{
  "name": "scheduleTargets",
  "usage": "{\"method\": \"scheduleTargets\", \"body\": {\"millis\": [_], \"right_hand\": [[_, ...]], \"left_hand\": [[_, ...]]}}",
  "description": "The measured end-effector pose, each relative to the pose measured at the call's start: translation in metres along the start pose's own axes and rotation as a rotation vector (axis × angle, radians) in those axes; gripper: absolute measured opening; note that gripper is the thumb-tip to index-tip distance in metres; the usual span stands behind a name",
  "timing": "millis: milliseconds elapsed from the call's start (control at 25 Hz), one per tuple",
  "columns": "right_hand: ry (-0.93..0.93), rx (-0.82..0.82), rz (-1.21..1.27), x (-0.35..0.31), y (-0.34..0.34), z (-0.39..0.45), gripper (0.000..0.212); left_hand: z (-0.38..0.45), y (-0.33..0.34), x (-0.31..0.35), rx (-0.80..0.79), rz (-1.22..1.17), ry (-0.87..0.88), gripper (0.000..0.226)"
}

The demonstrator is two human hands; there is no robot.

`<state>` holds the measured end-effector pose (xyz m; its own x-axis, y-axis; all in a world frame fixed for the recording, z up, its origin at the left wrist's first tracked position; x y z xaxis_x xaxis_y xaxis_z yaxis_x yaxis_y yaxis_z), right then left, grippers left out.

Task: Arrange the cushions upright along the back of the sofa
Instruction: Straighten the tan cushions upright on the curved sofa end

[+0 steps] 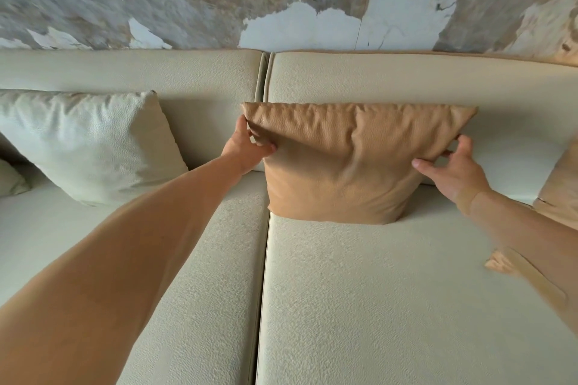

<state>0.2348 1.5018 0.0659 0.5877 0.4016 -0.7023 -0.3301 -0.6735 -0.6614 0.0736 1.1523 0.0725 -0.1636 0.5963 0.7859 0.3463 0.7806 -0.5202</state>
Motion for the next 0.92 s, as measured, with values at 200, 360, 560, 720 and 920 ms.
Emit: {"method": "scheduleTargets", "body": {"millis": [200, 360, 560, 720, 920], "right_hand": [[-0.016, 0.055, -0.052, -0.011, -0.013, -0.006, 0.1], [-0.047, 0.056, -0.107, -0.018, -0.024, -0.02, 0.103], [-0.153, 0.042, -0.301, -0.036, -0.049, -0.054, 0.101], [-0.178, 0.013, -0.529, -0.054, -0.082, -0.1, 0.099], [-0.199, 0.004, -0.698, -0.086, -0.126, -0.155, 0.094]], "left_hand": [[-0.003, -0.01, 0.001, 0.039, 0.074, -0.006, 0.103], [-0.011, -0.025, 0.006, 0.029, 0.125, -0.007, 0.105], [-0.045, -0.052, 0.018, 0.028, 0.268, 0.073, 0.103], [-0.091, -0.078, 0.04, 0.032, 0.368, 0.131, 0.102], [-0.165, -0.103, 0.089, 0.145, 0.614, 0.323, 0.096]]}}
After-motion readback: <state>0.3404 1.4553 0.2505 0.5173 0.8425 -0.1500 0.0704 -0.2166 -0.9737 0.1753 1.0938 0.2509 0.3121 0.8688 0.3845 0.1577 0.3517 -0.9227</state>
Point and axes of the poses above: each hand's wrist, its own z-axis towards the middle knuckle, its own y-axis out of the palm, x = y × z, the point moved 3 cm from there along z, towards the middle knuckle, and after that the axes turned 2 degrees about -x, right-handed, at the moved point
